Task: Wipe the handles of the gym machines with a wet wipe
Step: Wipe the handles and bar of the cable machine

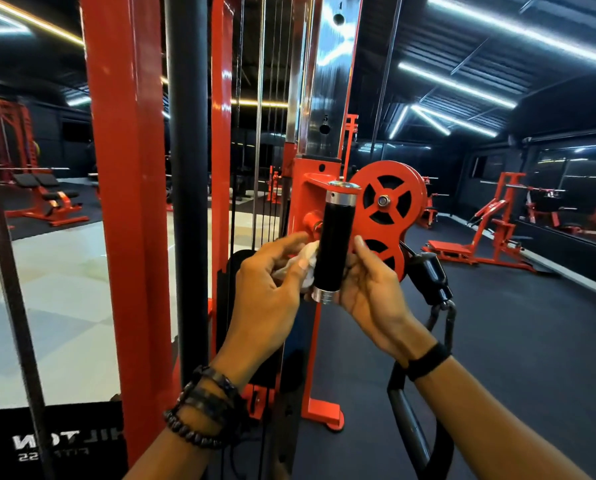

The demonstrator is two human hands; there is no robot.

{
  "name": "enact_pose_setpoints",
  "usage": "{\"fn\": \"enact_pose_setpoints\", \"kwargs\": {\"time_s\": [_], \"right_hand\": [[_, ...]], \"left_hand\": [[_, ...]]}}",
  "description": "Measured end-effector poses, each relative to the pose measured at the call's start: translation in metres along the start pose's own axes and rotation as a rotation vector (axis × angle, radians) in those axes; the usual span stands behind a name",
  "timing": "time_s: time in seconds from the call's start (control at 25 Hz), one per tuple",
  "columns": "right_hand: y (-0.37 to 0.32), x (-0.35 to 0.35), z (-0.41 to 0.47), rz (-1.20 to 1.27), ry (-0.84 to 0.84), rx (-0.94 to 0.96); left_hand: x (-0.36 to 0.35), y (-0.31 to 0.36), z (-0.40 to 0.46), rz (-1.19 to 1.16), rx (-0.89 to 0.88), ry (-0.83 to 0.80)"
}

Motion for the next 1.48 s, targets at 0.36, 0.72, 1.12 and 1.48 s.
{"fn": "enact_pose_setpoints", "kwargs": {"time_s": [0.36, 0.72, 1.12, 1.48], "right_hand": [[-0.016, -0.004, -0.016, -0.895, 0.415, 0.869], [-0.001, -0.016, -0.027, -1.237, 0.336, 1.082], [0.025, 0.045, -0.128, -1.240, 0.435, 0.904], [0.046, 0.175, -0.204, -0.599, 0.822, 0.407]], "left_hand": [[-0.006, 0.013, 0.017, -0.098, -0.064, 0.148], [-0.008, 0.007, 0.003, -0.392, 0.049, 0.035], [-0.063, -0.018, -0.072, -0.602, 0.209, -0.195], [-0.137, -0.070, -0.160, -0.249, 0.415, -0.135]]}}
Point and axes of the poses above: each hand's wrist, its own z-axis towards the middle knuckle, its own x-axis out of the back of the hand, y = z × x, the point moved 1 cm from there along z, towards the middle knuckle
